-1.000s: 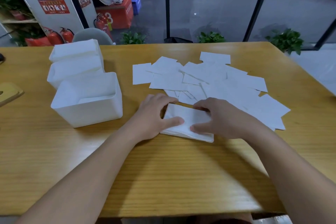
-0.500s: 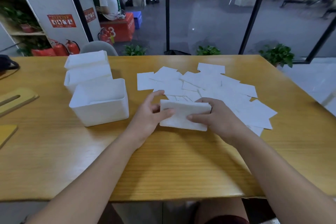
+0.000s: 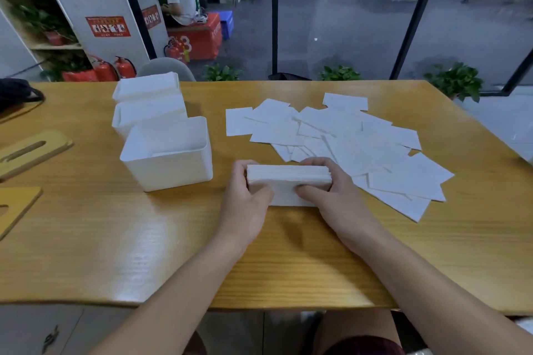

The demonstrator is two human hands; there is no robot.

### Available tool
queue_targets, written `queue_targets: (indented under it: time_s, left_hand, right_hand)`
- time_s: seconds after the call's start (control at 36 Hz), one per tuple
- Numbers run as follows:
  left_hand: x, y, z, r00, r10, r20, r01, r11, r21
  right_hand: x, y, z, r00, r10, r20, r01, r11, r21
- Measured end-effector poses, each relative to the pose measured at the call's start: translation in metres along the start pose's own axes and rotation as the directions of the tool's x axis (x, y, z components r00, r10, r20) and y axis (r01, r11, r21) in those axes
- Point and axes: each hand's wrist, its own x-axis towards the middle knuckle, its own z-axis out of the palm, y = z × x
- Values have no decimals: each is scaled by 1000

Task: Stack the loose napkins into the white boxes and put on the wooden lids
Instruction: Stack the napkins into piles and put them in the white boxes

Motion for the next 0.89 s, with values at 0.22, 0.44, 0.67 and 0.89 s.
queue_targets:
  time_s: [0.22, 0.44, 0.67, 0.89]
  left_hand:
    - [-3, 4, 8, 1000, -15, -21, 14, 999, -51]
    - [-2, 4, 7, 997, -24, -79, 15, 994, -105]
    - [2, 1, 7, 996, -29, -86, 24, 998, -51]
    - [8, 6, -19, 1000, -25, -4, 24, 1000, -19]
  right_hand:
    - [0, -1, 9, 992, -29, -122, 28, 1000, -8]
    - [0, -2, 9, 999, -6, -51, 10, 998, 69]
    - [4, 1, 3, 1000, -2, -5, 2, 994, -105]
    - [3, 0, -19, 998, -18, 65, 23, 997, -72]
